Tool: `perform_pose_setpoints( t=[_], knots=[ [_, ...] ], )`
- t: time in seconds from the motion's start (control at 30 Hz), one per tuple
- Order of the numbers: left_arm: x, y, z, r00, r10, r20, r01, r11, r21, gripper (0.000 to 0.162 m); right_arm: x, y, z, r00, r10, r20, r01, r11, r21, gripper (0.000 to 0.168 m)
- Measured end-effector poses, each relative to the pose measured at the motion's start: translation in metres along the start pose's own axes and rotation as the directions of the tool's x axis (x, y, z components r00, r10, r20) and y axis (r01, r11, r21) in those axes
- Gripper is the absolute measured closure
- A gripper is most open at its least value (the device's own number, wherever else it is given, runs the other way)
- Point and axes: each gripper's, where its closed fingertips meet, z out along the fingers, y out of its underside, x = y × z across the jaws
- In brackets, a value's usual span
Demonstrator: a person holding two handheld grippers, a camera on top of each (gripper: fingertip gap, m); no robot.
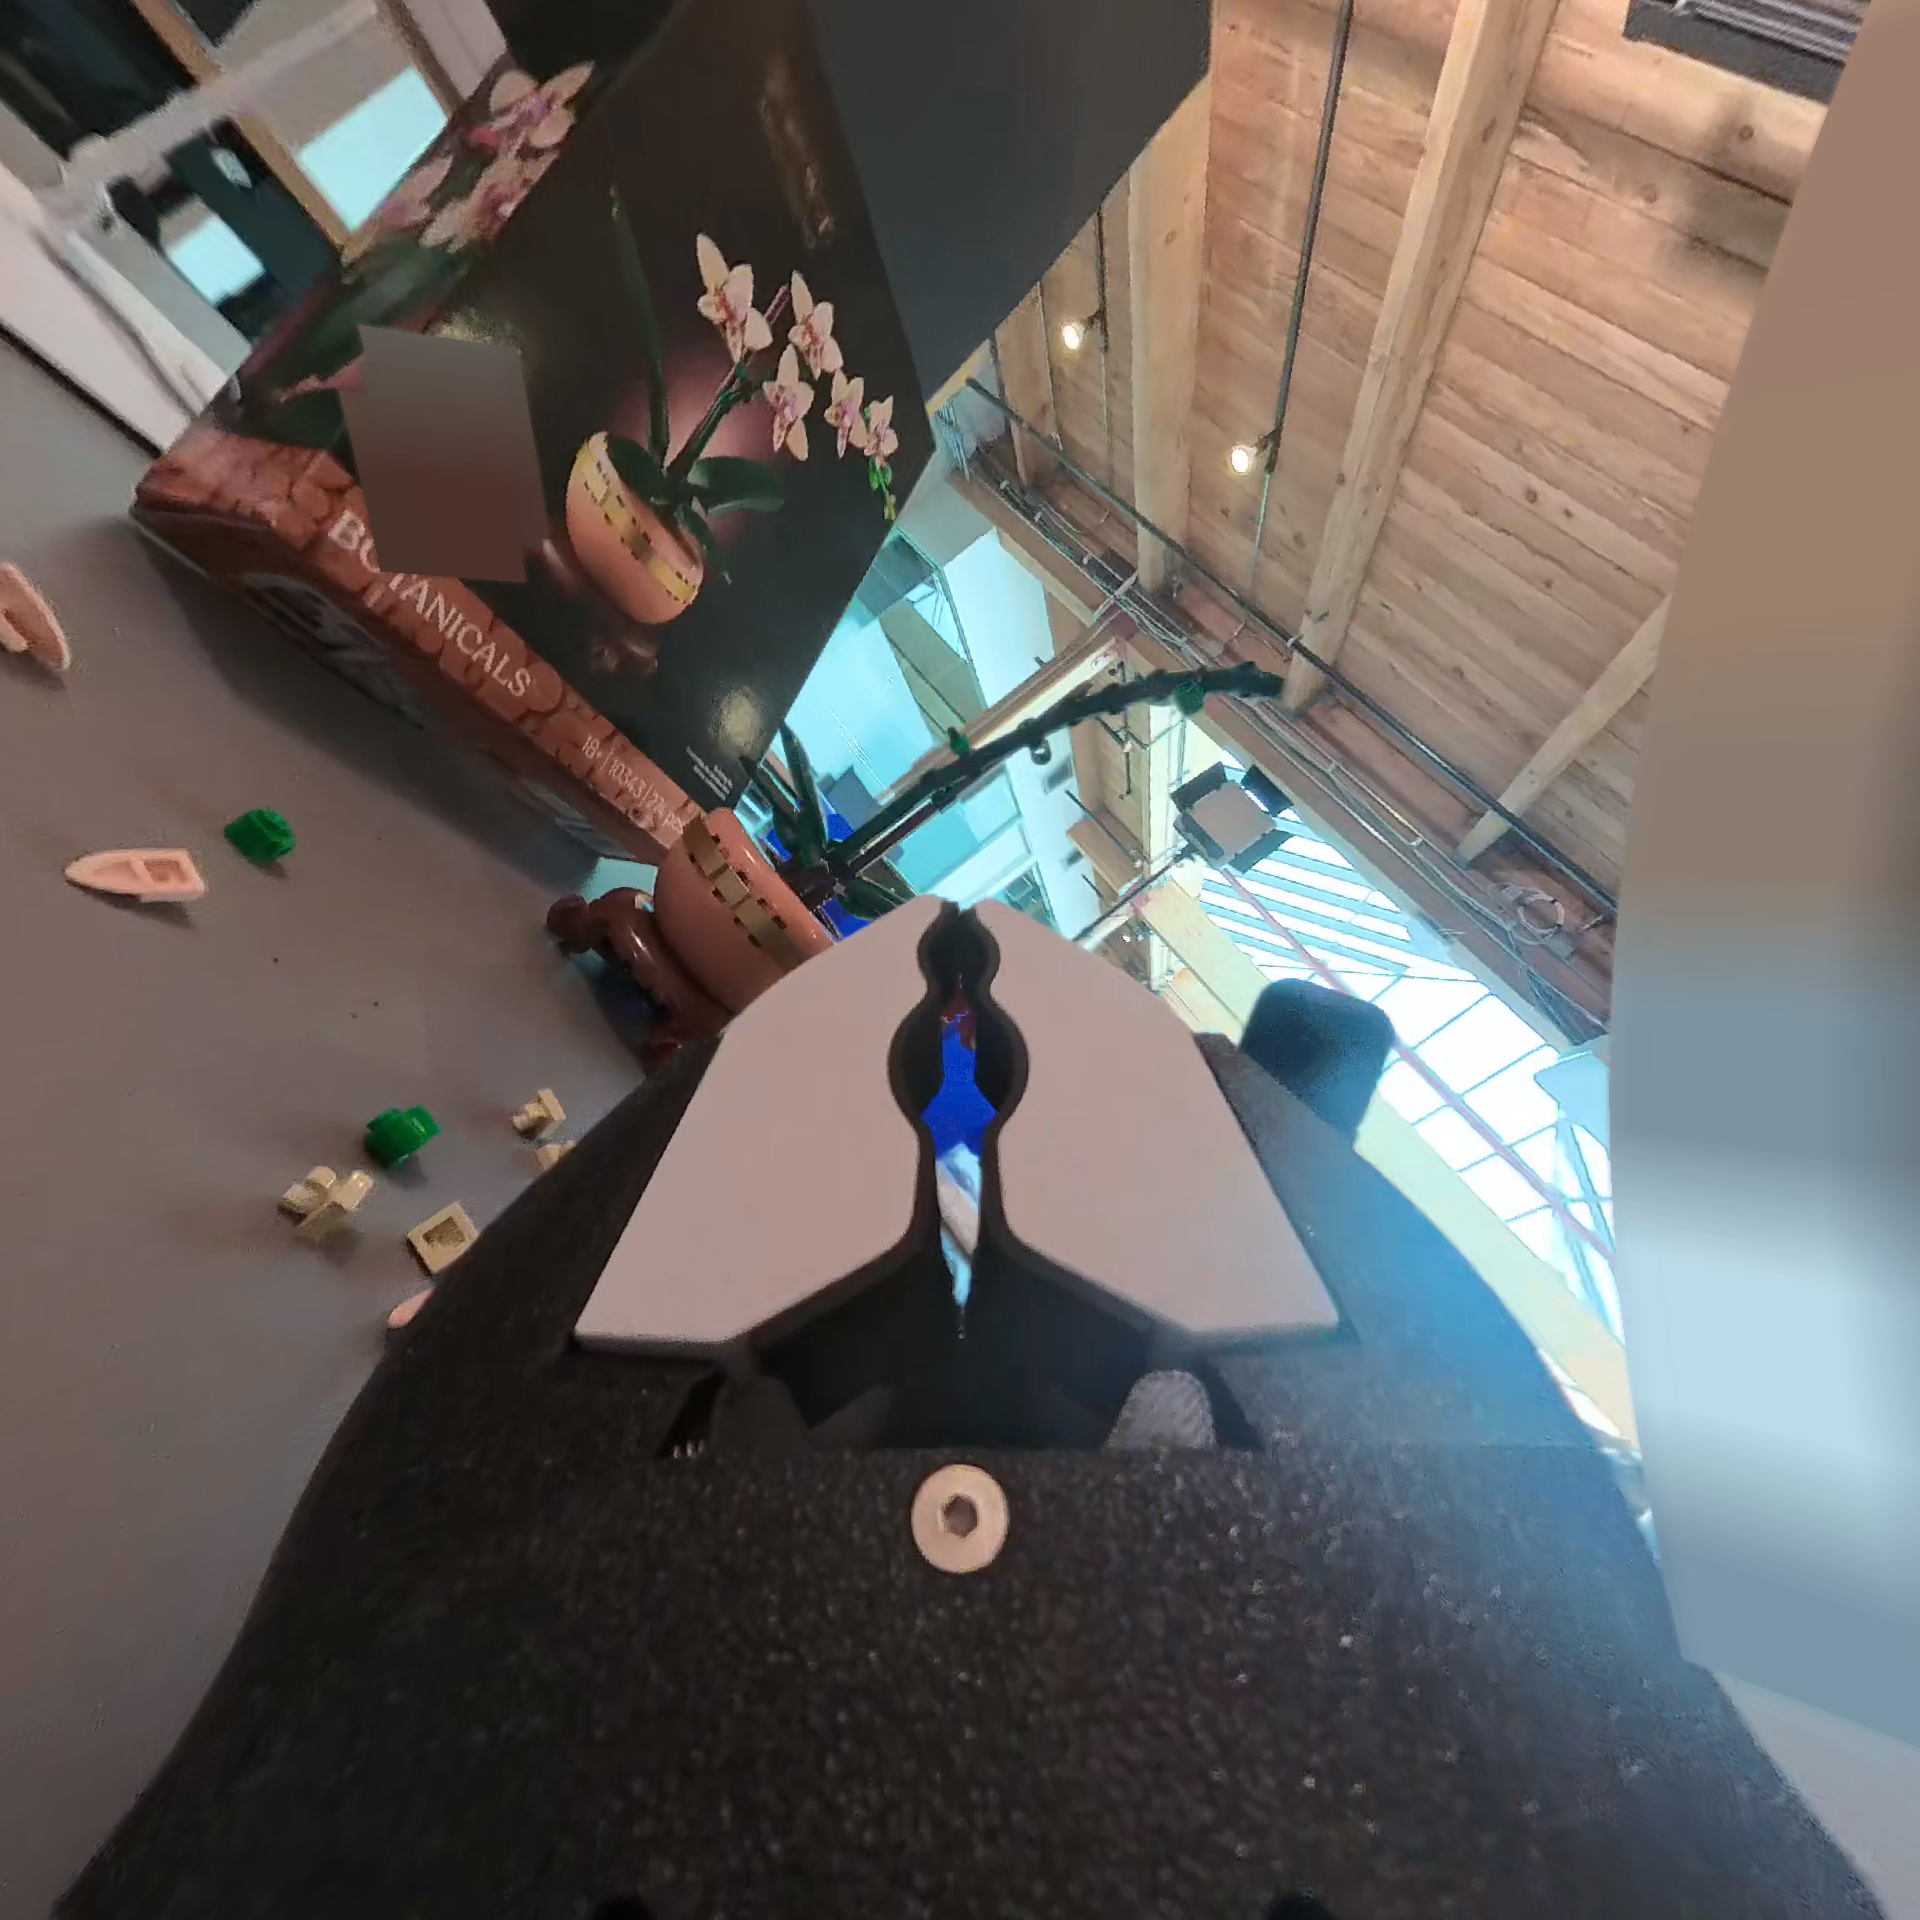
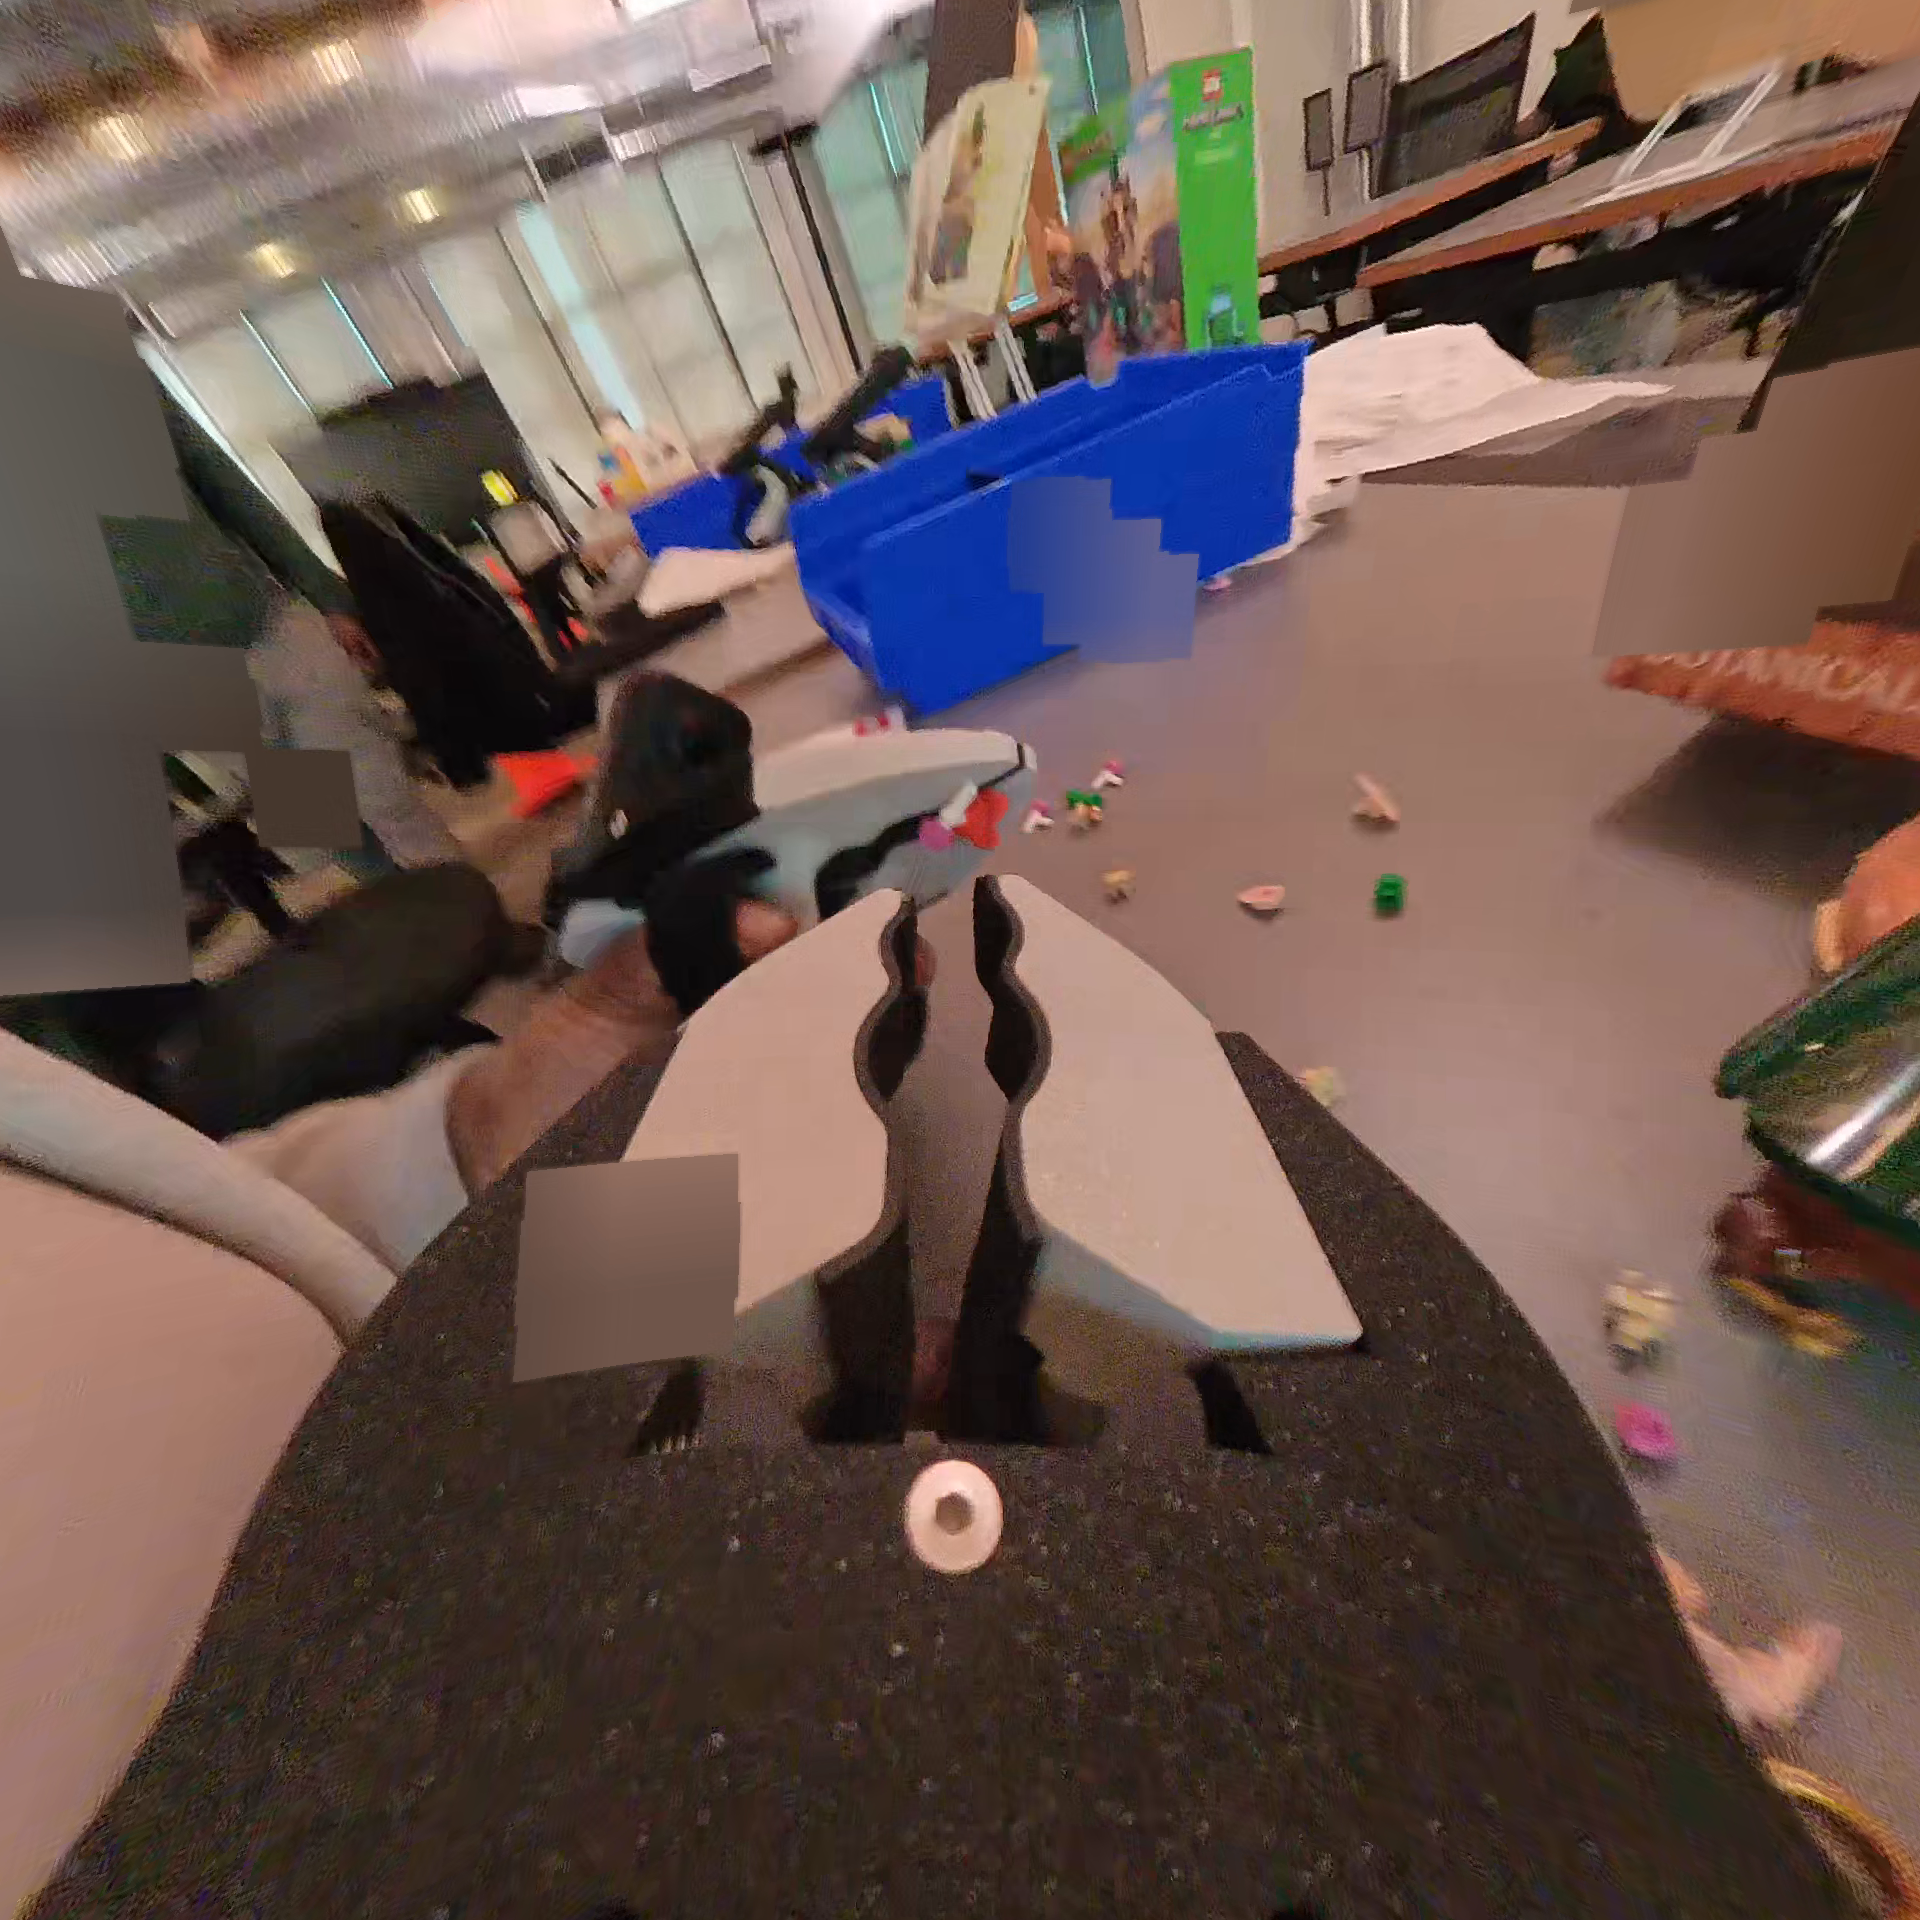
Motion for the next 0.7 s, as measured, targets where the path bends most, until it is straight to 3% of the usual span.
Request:
perform_pose_setpoints(
  t=[0.07,0.37,0.6,0.7],
  knots=[
    [0.006,0.002,0.002,0.997,0.074,-0.008,-0.074,0.997,0.01,0.162,0.0,-0.005,0.007,0.985,0.164,0.045,-0.166,0.985,0.043,0.154],
    [0.011,-0.002,0.003,0.936,0.346,0.063,-0.349,0.936,0.055,0.162,-0.006,0.002,0.018,0.976,0.213,0.053,-0.212,0.977,-0.03,0.156],
    [0.016,0.016,0.01,0.852,0.52,0.066,-0.518,0.854,-0.045,0.162,0.002,0.001,0.019,0.983,0.182,0.003,-0.182,0.983,-0.007,0.162],
    [0.019,0.018,0.012,0.863,0.502,0.051,-0.499,0.865,-0.055,0.162,0.001,0.002,0.016,0.998,0.036,-0.046,-0.036,0.999,-0.01,0.163]
  ],
)
